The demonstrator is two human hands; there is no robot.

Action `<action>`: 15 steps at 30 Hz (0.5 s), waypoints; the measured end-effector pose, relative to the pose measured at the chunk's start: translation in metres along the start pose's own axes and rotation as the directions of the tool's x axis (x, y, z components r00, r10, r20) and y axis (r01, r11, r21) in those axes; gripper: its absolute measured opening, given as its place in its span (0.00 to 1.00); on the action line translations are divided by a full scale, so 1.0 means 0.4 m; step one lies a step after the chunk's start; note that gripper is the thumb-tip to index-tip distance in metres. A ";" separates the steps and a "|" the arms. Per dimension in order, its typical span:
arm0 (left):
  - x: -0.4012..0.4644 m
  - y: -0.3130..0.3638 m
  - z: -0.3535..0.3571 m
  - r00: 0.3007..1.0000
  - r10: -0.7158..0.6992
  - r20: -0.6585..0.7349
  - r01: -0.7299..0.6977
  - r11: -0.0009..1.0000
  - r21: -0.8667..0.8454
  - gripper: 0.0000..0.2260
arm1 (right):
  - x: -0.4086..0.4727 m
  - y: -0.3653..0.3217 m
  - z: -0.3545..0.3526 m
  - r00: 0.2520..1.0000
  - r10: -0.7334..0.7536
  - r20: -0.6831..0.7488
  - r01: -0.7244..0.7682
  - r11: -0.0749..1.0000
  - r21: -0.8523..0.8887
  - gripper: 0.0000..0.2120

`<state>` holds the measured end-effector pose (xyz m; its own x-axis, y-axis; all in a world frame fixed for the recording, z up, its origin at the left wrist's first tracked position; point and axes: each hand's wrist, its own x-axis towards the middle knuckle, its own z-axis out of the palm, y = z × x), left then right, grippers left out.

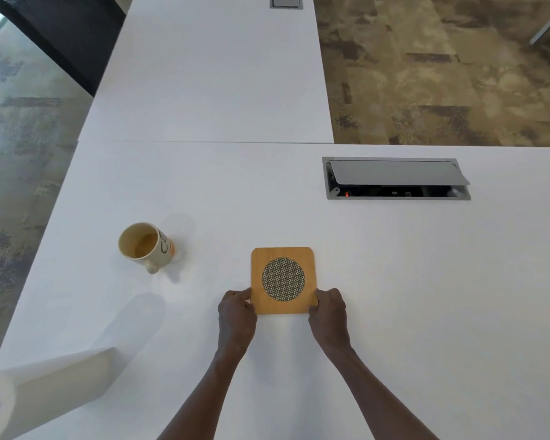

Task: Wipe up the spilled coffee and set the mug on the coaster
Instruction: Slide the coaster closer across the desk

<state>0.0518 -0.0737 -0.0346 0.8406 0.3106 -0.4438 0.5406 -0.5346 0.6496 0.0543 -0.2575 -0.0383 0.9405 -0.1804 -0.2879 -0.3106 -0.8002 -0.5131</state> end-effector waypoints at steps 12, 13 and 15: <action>0.071 0.018 -0.235 0.737 -0.413 -0.535 0.088 0.843 -0.531 0.23 | 0.040 -0.167 0.019 0.995 -0.101 0.017 0.100 0.992 0.075 0.10; 0.083 0.015 -0.249 0.724 -0.440 -0.532 0.107 0.832 -0.544 0.24 | 0.045 -0.184 0.023 0.993 -0.114 0.028 0.112 0.990 0.084 0.11; 0.105 0.005 -0.272 0.731 -0.482 -0.483 0.160 0.809 -0.565 0.23 | 0.052 -0.215 0.031 0.989 -0.143 0.044 0.138 0.985 0.099 0.12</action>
<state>0.0922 0.0238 0.0154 0.3707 0.8646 -0.3391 0.5924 0.0610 0.8033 0.0991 -0.1852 -0.0102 0.9683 -0.0386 -0.2467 -0.1896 -0.7566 -0.6258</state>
